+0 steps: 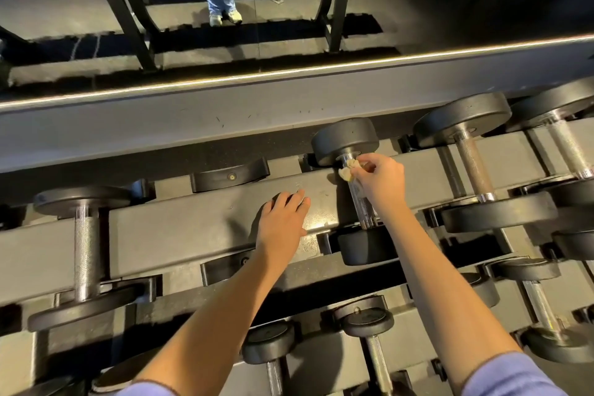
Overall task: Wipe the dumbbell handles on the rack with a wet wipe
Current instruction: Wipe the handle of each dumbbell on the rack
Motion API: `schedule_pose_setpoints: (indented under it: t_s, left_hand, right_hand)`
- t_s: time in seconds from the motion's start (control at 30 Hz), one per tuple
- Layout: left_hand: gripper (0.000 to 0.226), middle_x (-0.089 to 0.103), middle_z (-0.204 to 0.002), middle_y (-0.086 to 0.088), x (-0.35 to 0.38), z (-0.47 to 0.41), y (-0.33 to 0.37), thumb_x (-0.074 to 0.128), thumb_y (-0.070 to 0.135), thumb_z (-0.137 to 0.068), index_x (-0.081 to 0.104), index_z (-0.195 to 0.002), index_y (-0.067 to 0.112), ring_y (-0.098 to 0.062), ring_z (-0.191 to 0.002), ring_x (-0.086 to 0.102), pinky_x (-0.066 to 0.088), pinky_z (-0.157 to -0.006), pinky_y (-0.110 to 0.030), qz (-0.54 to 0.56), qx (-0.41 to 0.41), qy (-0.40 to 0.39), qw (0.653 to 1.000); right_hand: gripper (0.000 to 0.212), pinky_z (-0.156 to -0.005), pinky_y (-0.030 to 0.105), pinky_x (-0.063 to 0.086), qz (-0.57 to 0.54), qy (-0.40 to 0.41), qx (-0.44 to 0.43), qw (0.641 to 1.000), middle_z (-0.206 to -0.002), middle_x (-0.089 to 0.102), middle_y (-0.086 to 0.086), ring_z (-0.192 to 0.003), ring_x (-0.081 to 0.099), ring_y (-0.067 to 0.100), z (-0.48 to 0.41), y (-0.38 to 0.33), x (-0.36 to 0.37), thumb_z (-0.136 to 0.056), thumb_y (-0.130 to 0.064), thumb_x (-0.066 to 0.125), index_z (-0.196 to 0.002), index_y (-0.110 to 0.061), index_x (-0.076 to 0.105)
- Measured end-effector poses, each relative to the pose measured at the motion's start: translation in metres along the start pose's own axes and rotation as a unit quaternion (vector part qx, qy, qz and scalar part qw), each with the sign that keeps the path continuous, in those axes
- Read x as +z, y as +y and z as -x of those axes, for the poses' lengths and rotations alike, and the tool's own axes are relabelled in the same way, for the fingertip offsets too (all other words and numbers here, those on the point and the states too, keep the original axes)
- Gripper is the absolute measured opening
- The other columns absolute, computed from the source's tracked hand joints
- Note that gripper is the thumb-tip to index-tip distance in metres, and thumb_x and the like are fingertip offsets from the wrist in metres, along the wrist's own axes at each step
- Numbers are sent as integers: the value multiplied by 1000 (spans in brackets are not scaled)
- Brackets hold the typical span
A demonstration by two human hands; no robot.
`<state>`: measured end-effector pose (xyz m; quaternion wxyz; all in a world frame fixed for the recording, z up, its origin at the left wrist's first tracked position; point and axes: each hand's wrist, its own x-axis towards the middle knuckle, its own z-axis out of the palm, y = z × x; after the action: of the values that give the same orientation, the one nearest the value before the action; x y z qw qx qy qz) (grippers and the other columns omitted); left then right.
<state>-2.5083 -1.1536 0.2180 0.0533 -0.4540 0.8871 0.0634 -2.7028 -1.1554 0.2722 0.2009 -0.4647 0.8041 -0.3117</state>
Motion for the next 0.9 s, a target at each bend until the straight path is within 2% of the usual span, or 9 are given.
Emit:
schedule_pose_setpoints:
  t_s: [0.1,0.3,0.47,0.57,0.63,0.7,0.8,0.83,0.9]
  left_hand:
    - [68,14,-158,0,0,0,0,52,36,-95,16,-151,19,-22,-141,20,25,-112,-36,-3,4,-4,1000]
    - [69,14,-158,0,2,-1,0,53,37,-94,16,-151,20,-22,-141,19,24,-114,-36,7,2,-1,1000]
    - [68,12,-159,0,-2,-1,0,52,35,-95,16,-151,20,-22,-142,18,23,-114,-37,22,-5,-13,1000]
    - [66,14,-158,2,-5,2,2,51,36,-96,18,-151,21,-21,-141,19,24,-114,-37,35,-7,-27,999]
    - [60,22,-156,3,-9,4,5,49,37,-97,25,-149,22,-19,-140,22,25,-114,-36,96,-12,-27,995]
    - [54,36,-148,4,-17,5,13,50,34,-97,33,-147,23,-16,-134,33,29,-111,-32,247,-14,-19,969]
    - [51,47,-126,9,-35,3,43,58,25,-94,42,-142,22,-4,-107,53,39,-94,-14,491,-11,-18,871]
    - [50,48,-118,10,-40,1,54,61,21,-92,46,-140,20,0,-97,55,42,-89,-11,528,-7,-14,849]
    - [50,51,-111,10,-44,-6,70,67,14,-87,52,-135,14,-3,-93,58,47,-90,-16,562,-14,15,827]
  right_hand:
    - [14,-71,29,50,27,-12,-2,1000,-85,66,2,-77,60,15,7,2,-1,-88,-21,67,-96,-11,70]
    - [10,-58,23,47,111,-54,39,992,-80,66,0,-72,62,13,44,25,-15,-85,-24,69,-90,-16,68]
    - [17,-69,35,55,44,-11,75,996,-81,67,4,-77,63,19,28,8,-7,-86,-27,69,-91,-11,70]
    - [16,-59,29,49,83,-56,94,990,-80,66,3,-75,62,17,35,9,-14,-85,-32,69,-88,-15,68]
    - [17,-54,24,43,108,-93,100,985,-76,65,1,-72,61,16,46,14,-21,-84,-34,70,-83,-18,66]
    - [18,-55,25,43,60,-77,94,991,-72,65,0,-69,61,16,55,21,-24,-82,-34,72,-81,-17,68]
    - [20,-61,27,47,-53,-21,83,995,-71,68,1,-67,61,15,65,28,-21,-81,-34,74,-81,-14,73]
    - [20,-61,27,47,-83,-14,77,993,-71,69,2,-65,60,14,66,28,-21,-81,-33,74,-80,-13,74]
    - [19,-60,25,46,-135,-9,59,989,-69,69,5,-64,60,14,67,27,-22,-82,-29,73,-78,-11,75]
